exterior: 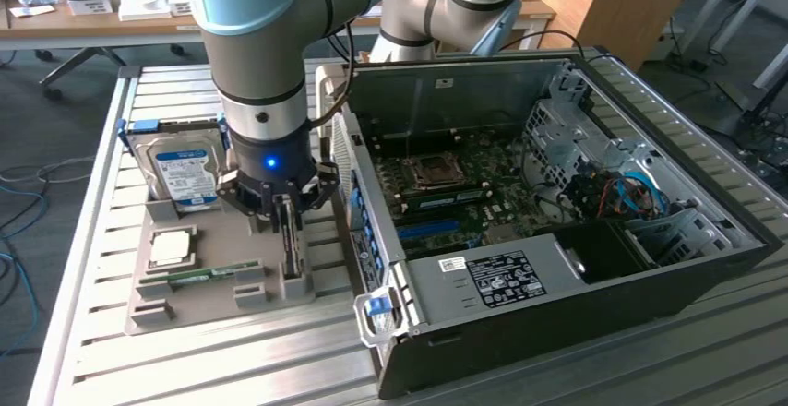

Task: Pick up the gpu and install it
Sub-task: 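Pick up the gpu and move the gpu toward the slot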

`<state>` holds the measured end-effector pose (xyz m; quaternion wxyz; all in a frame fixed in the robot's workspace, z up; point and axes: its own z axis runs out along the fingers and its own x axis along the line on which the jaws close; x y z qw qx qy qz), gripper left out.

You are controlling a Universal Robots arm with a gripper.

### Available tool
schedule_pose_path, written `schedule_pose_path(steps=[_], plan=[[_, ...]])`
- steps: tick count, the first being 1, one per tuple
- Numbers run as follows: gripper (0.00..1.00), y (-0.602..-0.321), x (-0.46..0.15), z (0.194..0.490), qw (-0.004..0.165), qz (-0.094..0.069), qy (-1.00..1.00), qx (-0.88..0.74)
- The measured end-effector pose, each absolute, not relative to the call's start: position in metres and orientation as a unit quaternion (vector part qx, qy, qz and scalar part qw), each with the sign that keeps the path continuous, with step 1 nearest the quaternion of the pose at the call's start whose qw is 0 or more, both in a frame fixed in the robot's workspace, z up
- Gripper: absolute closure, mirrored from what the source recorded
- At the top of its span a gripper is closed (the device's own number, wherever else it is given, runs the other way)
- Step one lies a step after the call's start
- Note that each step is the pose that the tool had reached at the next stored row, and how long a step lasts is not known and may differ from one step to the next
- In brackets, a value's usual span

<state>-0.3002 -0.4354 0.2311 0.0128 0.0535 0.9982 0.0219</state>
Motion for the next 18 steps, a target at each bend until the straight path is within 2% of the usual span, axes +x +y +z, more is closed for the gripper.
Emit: schedule_pose_path(steps=[8,9,18], plan=[[0.64,-0.4354,-0.3003,0.2311,0.013,0.022,0.998,0.054],[0.73,-0.4354,-0.3003,0.2311,0.013,0.022,0.998,0.054],[0.73,-0.4354,-0.3002,0.2310,0.013,0.022,0.998,0.054]])
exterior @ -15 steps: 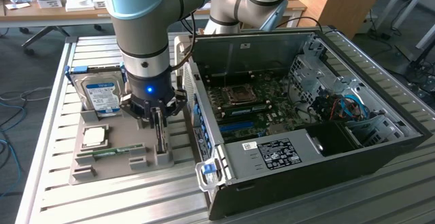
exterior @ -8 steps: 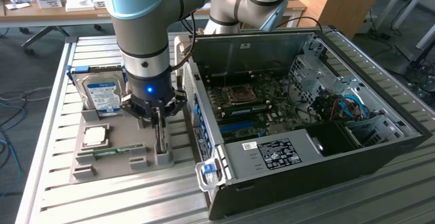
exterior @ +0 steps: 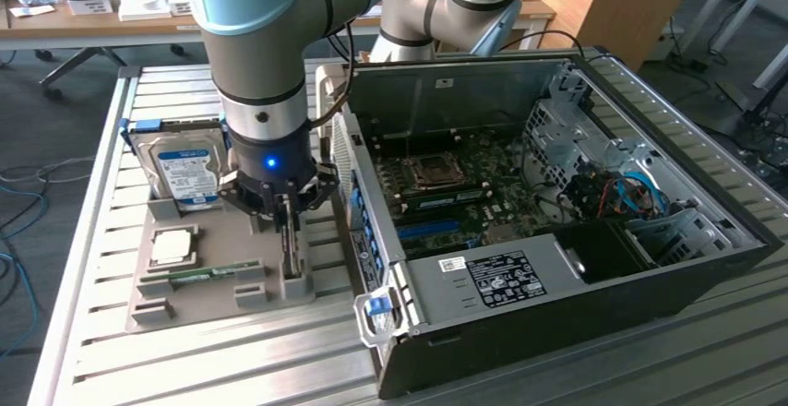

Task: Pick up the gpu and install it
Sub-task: 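Pick up the gpu and move the gpu toward the slot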

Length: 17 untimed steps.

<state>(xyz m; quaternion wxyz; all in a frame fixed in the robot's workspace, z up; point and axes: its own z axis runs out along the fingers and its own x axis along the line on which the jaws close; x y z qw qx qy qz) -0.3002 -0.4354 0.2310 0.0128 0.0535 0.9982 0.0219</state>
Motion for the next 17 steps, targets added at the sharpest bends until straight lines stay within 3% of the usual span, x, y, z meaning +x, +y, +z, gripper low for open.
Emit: schedule_pose_path(steps=[17], plan=[[0.73,-0.4354,-0.3003,0.2311,0.013,0.022,0.998,0.054]])
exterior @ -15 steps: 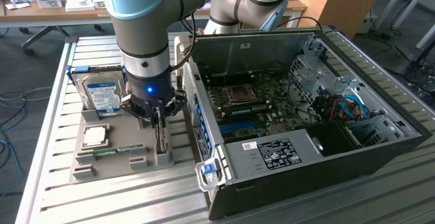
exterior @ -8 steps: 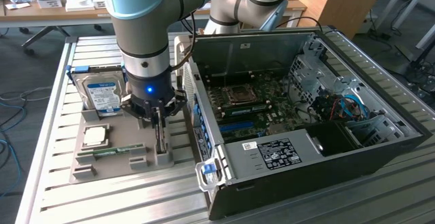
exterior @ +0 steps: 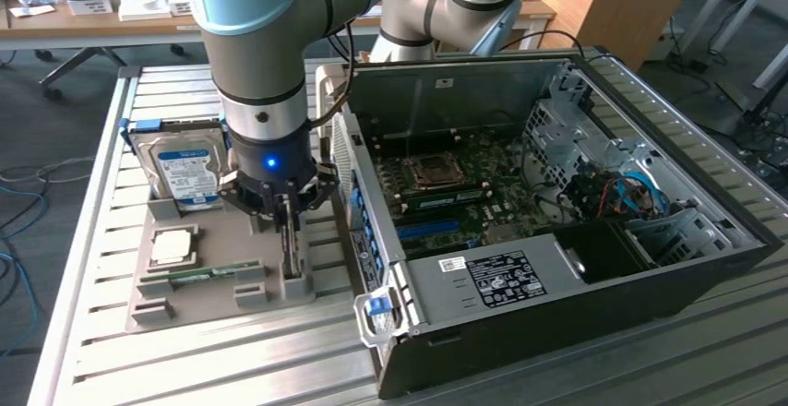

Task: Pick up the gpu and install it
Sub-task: 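Pick up the gpu and move the gpu toward the slot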

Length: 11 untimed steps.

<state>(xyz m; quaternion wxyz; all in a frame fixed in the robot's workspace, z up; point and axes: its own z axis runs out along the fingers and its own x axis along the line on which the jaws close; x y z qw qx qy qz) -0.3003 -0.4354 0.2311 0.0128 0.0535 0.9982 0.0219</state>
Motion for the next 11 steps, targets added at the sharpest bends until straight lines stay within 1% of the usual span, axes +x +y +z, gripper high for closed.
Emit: schedule_pose_path(steps=[11], plan=[[0.73,-0.4354,-0.3002,0.2311,0.013,0.022,0.998,0.054]])
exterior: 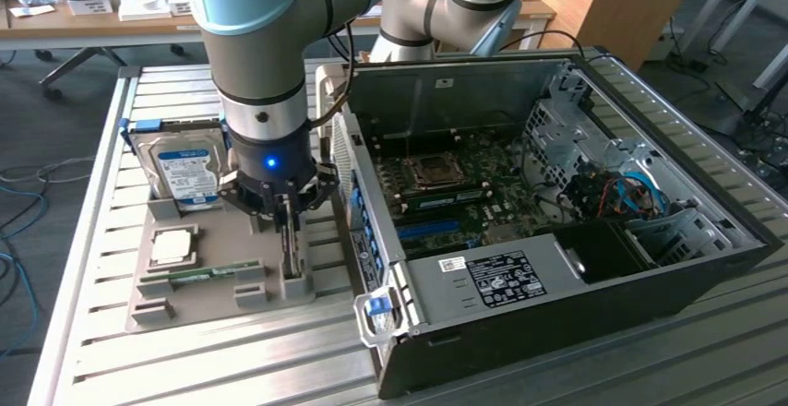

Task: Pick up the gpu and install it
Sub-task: 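Pick up the gpu and move the gpu toward the slot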

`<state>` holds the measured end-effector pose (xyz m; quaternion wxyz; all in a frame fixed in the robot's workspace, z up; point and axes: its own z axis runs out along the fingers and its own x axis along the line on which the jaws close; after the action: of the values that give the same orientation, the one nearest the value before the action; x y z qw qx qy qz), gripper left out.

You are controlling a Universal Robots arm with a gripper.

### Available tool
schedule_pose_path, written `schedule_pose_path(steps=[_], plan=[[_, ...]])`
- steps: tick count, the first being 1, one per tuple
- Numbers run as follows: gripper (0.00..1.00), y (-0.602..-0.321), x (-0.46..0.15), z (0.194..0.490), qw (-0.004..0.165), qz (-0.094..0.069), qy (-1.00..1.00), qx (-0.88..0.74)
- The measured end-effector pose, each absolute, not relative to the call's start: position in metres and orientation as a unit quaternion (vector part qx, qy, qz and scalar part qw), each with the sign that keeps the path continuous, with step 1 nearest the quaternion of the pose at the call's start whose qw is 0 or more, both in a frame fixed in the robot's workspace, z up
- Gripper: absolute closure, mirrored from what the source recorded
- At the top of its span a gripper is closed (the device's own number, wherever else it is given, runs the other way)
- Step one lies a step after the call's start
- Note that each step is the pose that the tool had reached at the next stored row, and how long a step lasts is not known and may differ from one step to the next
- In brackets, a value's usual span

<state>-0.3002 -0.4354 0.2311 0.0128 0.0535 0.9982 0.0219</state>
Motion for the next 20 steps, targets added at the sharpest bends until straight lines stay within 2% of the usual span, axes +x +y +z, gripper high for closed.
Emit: schedule_pose_path(steps=[20], plan=[[0.73,-0.435,-0.300,0.245,0.013,0.022,0.998,0.054]])
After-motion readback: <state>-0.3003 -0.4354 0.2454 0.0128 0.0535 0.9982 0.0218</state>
